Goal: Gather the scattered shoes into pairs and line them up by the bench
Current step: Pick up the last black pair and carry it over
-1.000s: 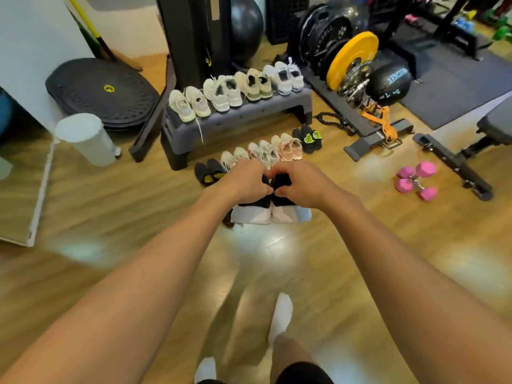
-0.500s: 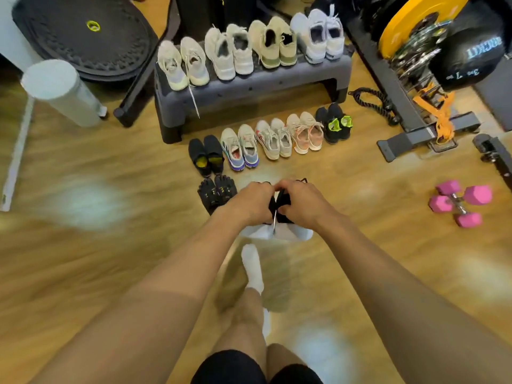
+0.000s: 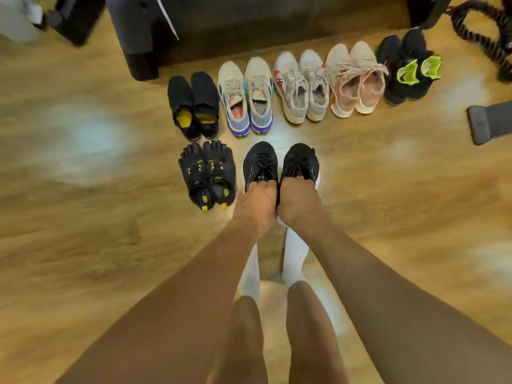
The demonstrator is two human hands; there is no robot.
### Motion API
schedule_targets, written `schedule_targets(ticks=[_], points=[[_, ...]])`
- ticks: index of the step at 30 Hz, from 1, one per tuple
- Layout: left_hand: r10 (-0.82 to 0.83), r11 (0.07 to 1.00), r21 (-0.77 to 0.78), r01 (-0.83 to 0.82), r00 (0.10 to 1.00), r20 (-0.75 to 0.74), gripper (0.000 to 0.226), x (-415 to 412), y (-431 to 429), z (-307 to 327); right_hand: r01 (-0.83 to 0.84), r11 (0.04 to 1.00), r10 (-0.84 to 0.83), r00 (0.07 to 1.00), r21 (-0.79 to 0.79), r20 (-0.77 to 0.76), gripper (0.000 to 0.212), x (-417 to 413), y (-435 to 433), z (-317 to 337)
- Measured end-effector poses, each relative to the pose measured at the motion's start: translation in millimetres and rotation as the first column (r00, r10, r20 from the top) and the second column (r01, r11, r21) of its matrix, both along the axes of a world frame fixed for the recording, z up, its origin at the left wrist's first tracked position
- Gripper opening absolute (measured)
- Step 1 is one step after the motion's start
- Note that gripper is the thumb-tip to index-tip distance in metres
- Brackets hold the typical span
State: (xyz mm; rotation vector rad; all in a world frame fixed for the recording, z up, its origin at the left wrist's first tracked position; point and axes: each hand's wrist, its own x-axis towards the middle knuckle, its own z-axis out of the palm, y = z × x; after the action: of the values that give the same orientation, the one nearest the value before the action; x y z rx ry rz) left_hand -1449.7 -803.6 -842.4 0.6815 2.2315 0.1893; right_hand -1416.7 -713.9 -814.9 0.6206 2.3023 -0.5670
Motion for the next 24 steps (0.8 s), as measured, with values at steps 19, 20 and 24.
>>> schedule_targets(ticks=[19,20,24], points=[[0.03,1.0,0.014,-0.028,0.978,-0.205,0.041,18.6,-5.4,-263.6,-0.194,0.981,0.195,0.968,0.017,-0.16,0.024,1.1,26.6,-278.6],[0.021,1.0,0.023,-0.017,0.972,-0.236,0.042,19.8,-4.4,-264.6,-0.191,0.981,0.194,0.967,0.032,-0.163,0.025,3.3,28.3,-280.8],[0.034,0.999,0.041,-0.026,0.974,-0.223,0.045,19.6,-2.4,-272.0,-0.198,0.979,0.203,0.968,0.048,-0.149,0.031,7.1,33.7,-284.7]])
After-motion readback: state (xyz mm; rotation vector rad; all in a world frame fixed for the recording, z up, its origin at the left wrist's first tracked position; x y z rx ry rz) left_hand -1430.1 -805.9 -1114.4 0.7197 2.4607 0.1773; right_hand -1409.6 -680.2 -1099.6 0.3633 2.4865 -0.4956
